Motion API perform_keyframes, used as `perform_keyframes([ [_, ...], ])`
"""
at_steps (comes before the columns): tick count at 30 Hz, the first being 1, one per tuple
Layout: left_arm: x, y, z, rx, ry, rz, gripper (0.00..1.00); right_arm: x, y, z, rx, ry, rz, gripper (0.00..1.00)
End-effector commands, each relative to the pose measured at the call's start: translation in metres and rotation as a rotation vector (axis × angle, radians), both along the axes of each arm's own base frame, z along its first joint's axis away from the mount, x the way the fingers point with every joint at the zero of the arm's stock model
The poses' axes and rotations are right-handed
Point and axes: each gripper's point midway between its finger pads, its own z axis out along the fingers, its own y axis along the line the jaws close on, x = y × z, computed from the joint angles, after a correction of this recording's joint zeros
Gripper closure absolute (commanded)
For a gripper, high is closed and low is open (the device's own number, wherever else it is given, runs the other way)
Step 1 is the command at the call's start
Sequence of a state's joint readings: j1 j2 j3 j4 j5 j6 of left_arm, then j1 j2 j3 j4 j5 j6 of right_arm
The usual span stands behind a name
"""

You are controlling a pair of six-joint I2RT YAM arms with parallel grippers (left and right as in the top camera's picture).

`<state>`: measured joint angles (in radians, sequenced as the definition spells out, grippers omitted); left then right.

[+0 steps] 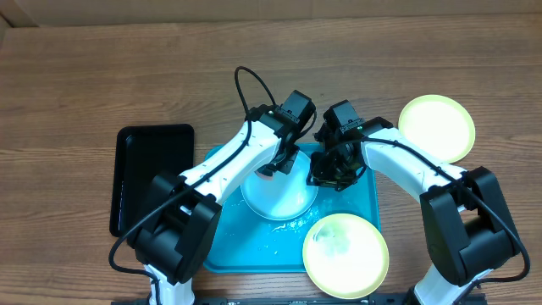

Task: Clean dirty plates on tray and stack at the side
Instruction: 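Carry the sponge back over the black tray with the left gripper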

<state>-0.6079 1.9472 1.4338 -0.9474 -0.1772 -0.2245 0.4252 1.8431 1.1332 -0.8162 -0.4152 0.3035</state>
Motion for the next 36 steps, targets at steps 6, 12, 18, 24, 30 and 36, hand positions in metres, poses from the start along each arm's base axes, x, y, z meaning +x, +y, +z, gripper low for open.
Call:
perform_keyframes([
  [6,0.023,0.013,0.018,-0.009,-0.040,0.041,0.96,0.007,0.003,0.004,0.021,-0.012,-0.022,0.71],
  [12,0.037,0.015,0.042,-0.026,-0.068,0.063,0.96,0.007,0.003,-0.001,0.024,-0.012,-0.042,0.72],
  [18,0.042,0.019,0.077,-0.010,-0.085,0.078,0.96,0.012,0.006,0.000,0.035,-0.035,-0.042,0.72],
  [24,0.033,0.067,0.078,0.053,-0.026,0.296,0.96,0.013,0.006,0.000,0.036,-0.039,-0.042,0.71],
  [30,0.032,0.114,0.073,0.064,0.026,0.470,0.96,0.016,0.007,0.000,0.043,-0.052,-0.042,0.72],
  [36,0.026,0.138,0.064,0.064,0.080,0.540,0.96,0.018,0.008,-0.002,0.045,-0.057,-0.041,0.73],
])
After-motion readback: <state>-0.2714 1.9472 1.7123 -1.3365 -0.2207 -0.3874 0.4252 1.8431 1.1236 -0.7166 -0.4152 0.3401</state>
